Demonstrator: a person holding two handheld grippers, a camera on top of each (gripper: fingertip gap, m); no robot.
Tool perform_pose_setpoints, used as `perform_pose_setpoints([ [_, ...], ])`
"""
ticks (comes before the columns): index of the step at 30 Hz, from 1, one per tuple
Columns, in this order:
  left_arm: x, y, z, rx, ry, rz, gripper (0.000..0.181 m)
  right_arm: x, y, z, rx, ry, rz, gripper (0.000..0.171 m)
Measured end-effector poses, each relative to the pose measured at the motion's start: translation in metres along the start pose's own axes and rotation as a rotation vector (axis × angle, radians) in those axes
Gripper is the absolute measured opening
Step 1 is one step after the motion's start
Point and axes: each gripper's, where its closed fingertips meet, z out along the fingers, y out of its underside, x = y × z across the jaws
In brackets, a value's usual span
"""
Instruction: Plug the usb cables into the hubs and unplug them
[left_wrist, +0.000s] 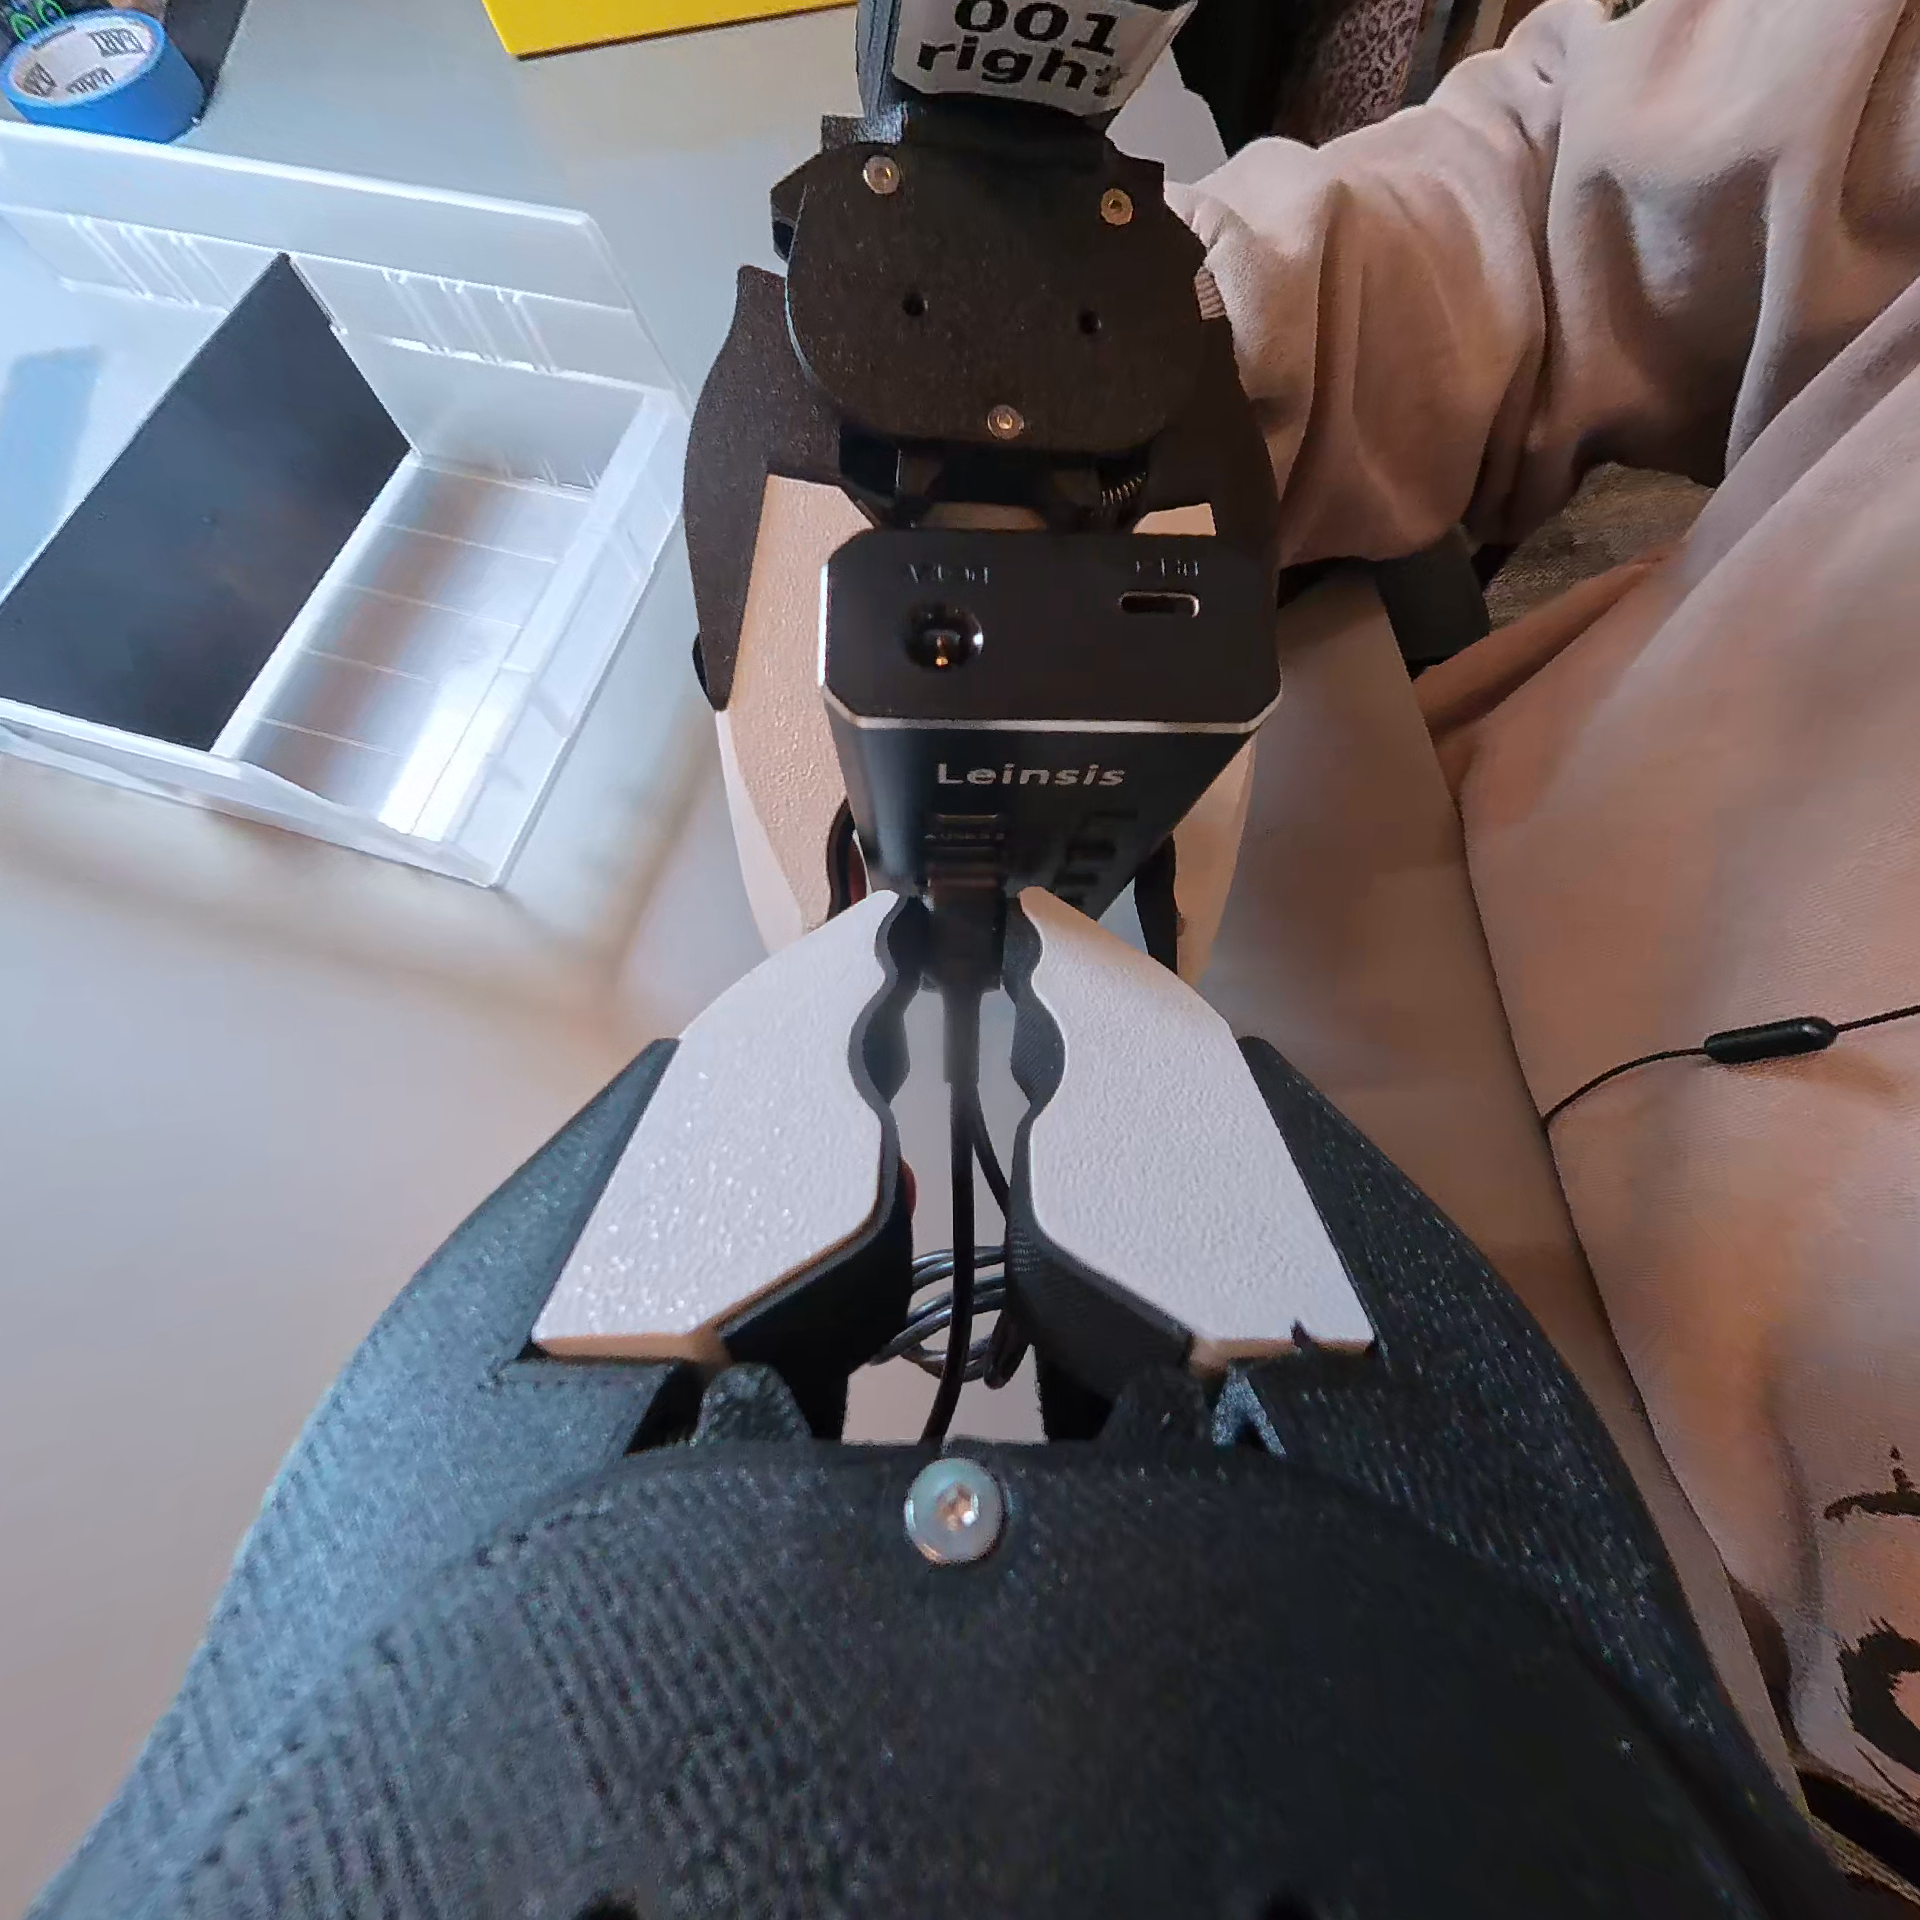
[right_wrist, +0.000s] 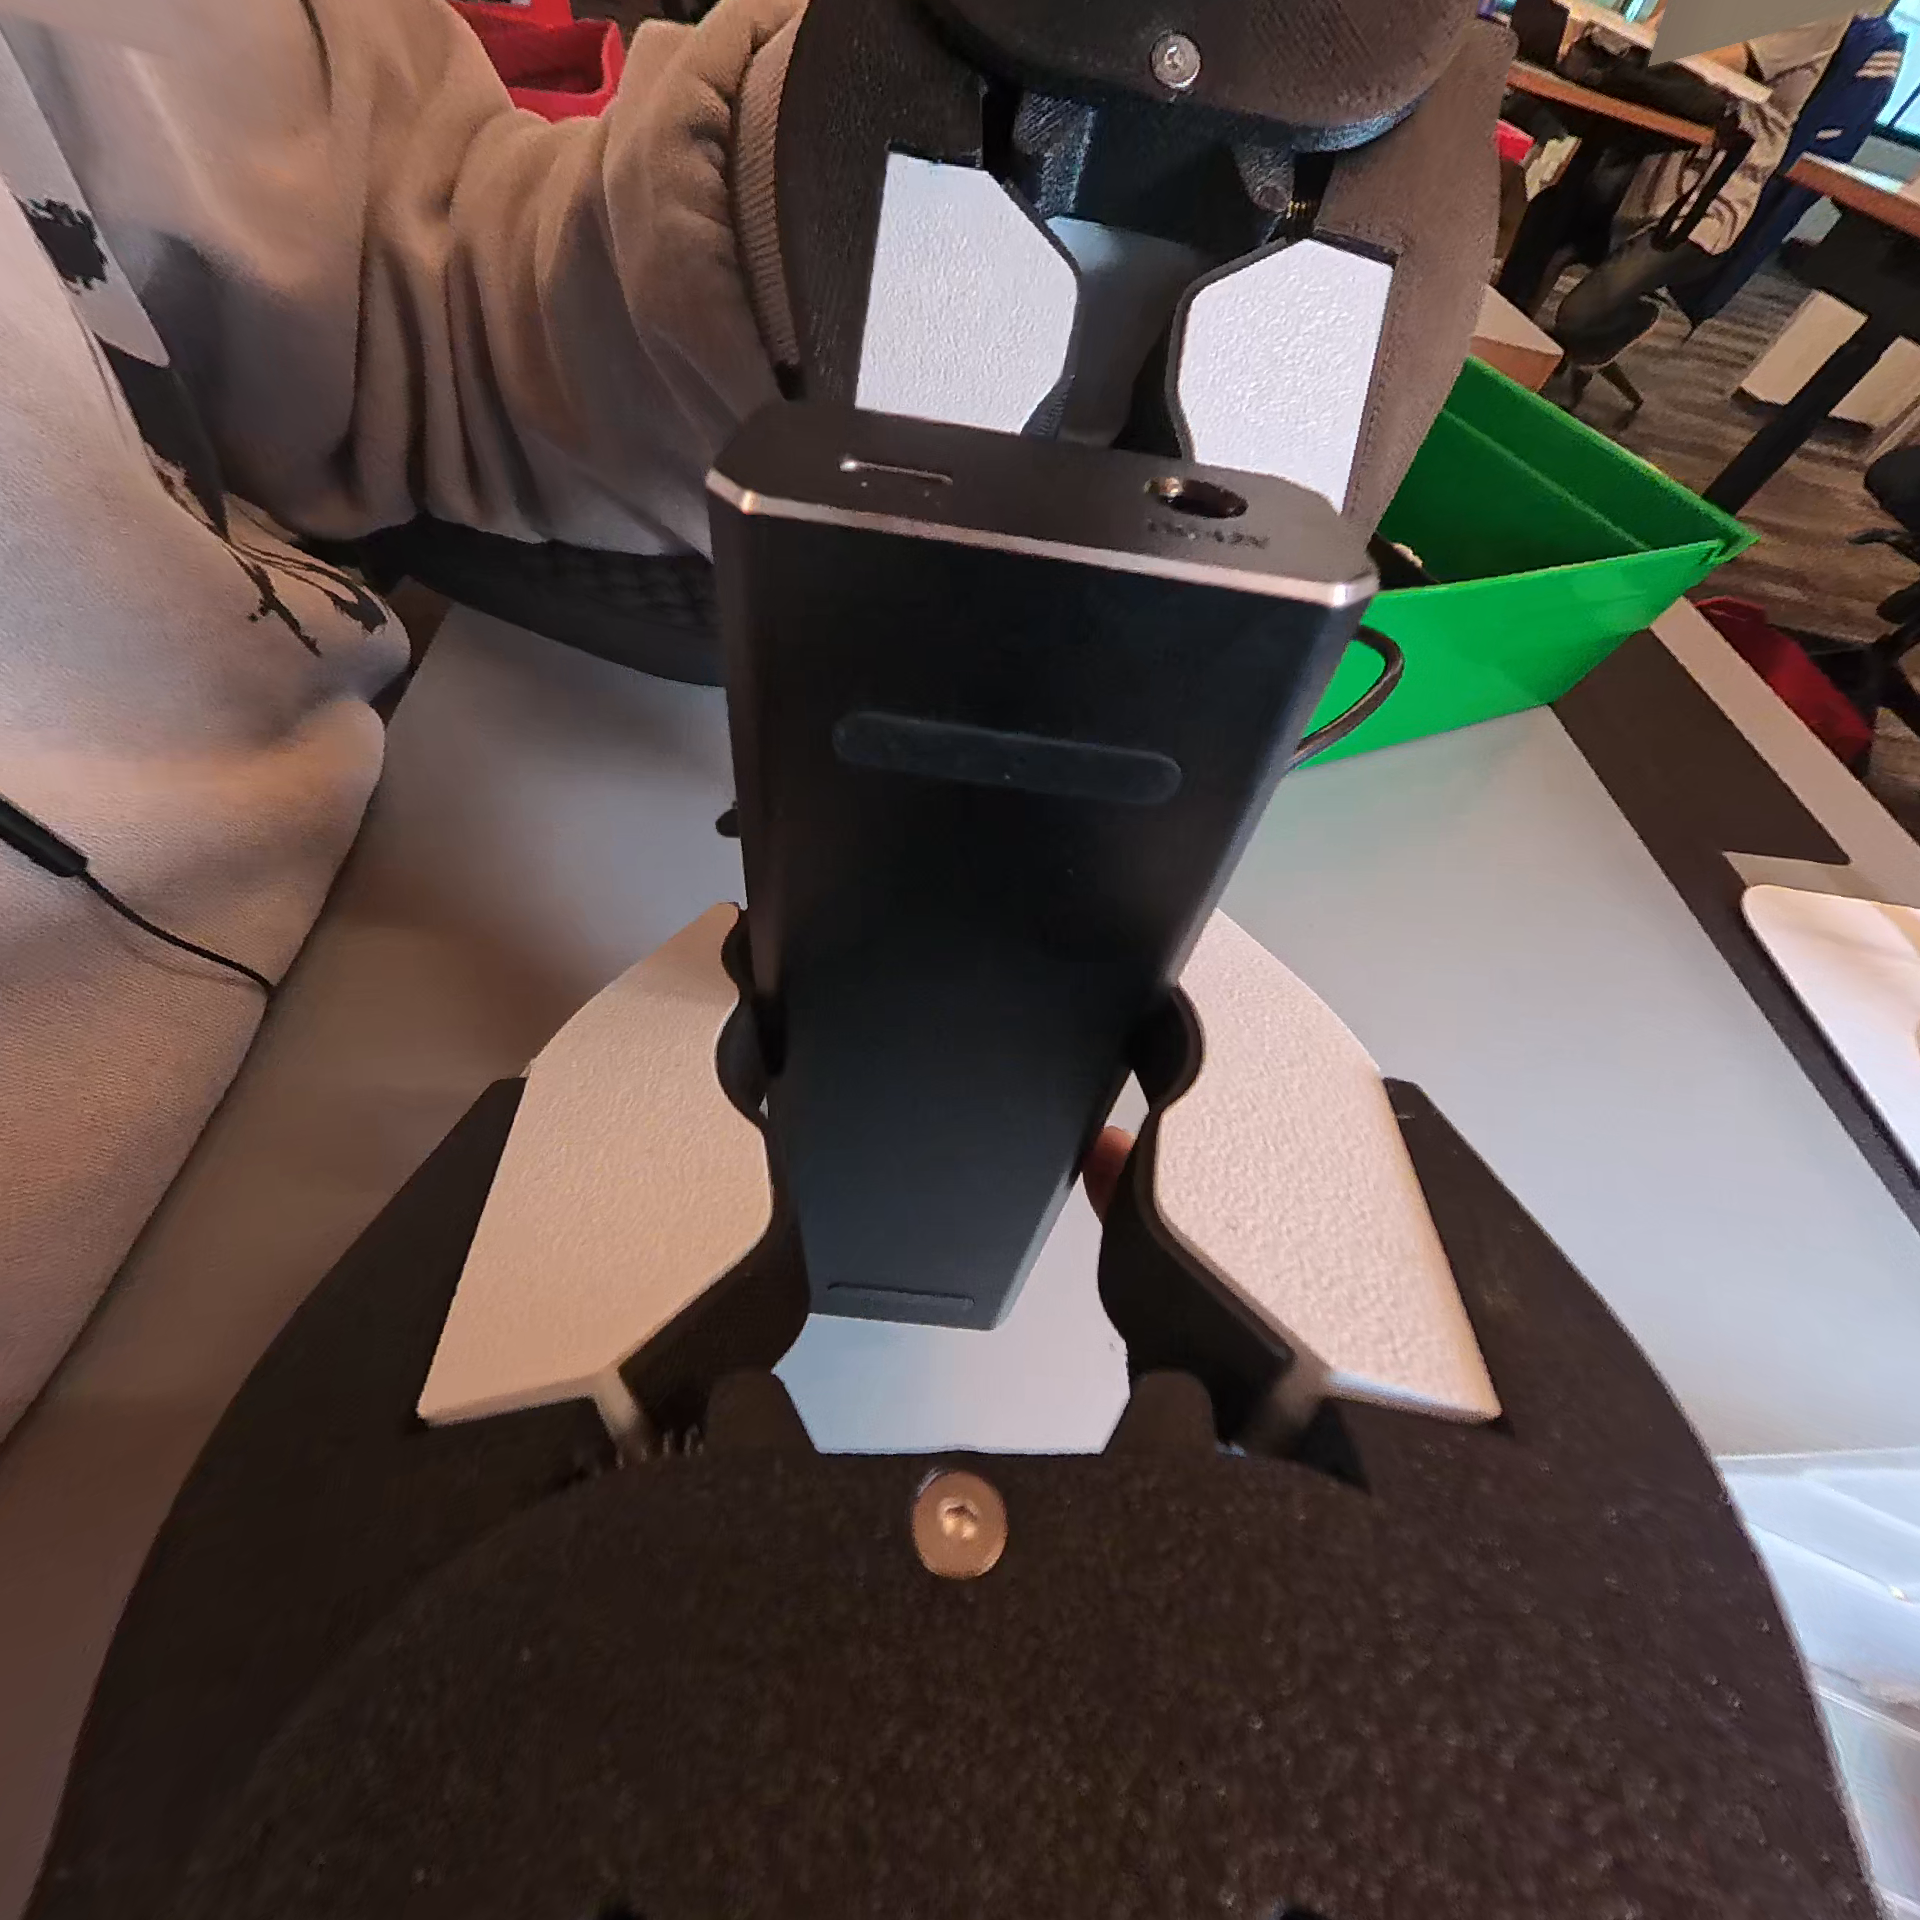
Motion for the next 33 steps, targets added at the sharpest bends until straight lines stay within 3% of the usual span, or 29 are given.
perform_pose_setpoints([
  [12,-0.003,-0.01,-0.005,0.058,-0.033,0.024,0.016,0.005,-0.01,-0.006,0.069,0.009,0.036,0.07],
  [14,-0.017,-0.014,-0.018,0.093,-0.121,0.043,0.016,0.022,-0.01,-0.014,0.095,0.097,0.064,0.07],
  [18,-0.036,-0.045,-0.059,0.338,-0.213,-0.036,0.03,0.069,-0.01,-0.038,0.131,0.375,0.116,0.071],
  [21,-0.042,-0.059,-0.056,0.425,-0.285,-0.046,0.038,0.083,-0.007,-0.038,0.08,0.533,0.079,0.07],
  [25,-0.046,-0.053,-0.015,0.36,-0.354,-0.057,0.041,0.089,-0.004,-0.026,-0.023,0.714,-0.002,0.07],
  [29,-0.056,-0.051,-0.013,0.344,-0.461,0.001,0.036,0.094,-0.009,-0.027,-0.089,0.857,-0.075,0.07],
  [33,-0.047,-0.05,-0.027,0.329,-0.341,0.049,0.033,0.079,-0.026,-0.023,-0.038,0.768,-0.165,0.067],
])
